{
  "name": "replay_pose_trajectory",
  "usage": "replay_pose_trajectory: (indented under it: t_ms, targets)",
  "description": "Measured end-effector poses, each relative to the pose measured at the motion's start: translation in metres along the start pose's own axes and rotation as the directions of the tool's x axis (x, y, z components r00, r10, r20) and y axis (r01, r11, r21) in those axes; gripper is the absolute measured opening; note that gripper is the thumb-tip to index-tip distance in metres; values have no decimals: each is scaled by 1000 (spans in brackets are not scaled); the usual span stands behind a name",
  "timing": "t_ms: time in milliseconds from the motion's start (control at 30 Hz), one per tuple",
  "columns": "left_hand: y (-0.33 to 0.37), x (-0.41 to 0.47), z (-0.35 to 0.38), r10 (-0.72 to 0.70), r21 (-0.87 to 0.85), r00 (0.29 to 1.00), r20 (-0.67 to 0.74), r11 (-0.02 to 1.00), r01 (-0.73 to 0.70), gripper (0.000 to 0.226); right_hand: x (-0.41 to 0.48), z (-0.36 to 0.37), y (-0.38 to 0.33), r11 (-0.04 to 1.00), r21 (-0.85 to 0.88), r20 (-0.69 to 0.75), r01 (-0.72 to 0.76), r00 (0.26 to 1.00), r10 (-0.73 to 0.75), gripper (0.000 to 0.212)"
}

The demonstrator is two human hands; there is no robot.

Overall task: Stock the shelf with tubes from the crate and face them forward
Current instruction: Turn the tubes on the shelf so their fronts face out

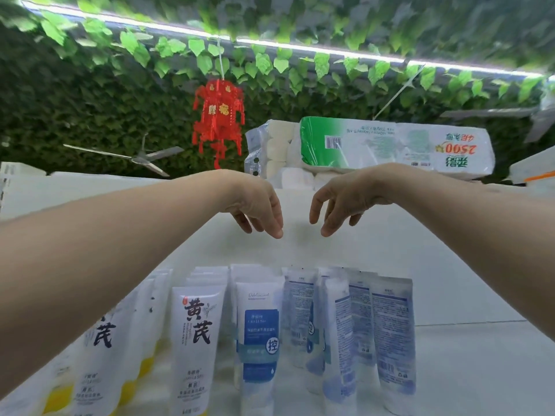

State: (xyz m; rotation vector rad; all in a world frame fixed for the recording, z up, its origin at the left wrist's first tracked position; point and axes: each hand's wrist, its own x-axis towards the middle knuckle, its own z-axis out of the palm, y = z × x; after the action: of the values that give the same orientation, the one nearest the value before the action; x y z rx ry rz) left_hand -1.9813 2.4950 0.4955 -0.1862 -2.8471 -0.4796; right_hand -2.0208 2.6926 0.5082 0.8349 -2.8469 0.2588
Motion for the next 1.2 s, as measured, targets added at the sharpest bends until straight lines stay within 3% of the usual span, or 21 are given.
replay_pose_trajectory:
  t_ms: [300,567,900,1200]
  targets:
    - [36,43,28,-130,20,991,32,991,130,29,24,-7,67,993,-45,57,114,992,-111,32]
    - [30,57,51,-280,39,946,162,960,277,44,51,25,98,974,79,151,210,964,-220,24]
    - [18,85,58,-290,41,906,307,956,291,61,79,46,102,984,132,302,117,941,-152,62]
    - [14,91,57,-246,72,912,329,969,236,63,86,46,104,981,191,305,46,947,-104,76]
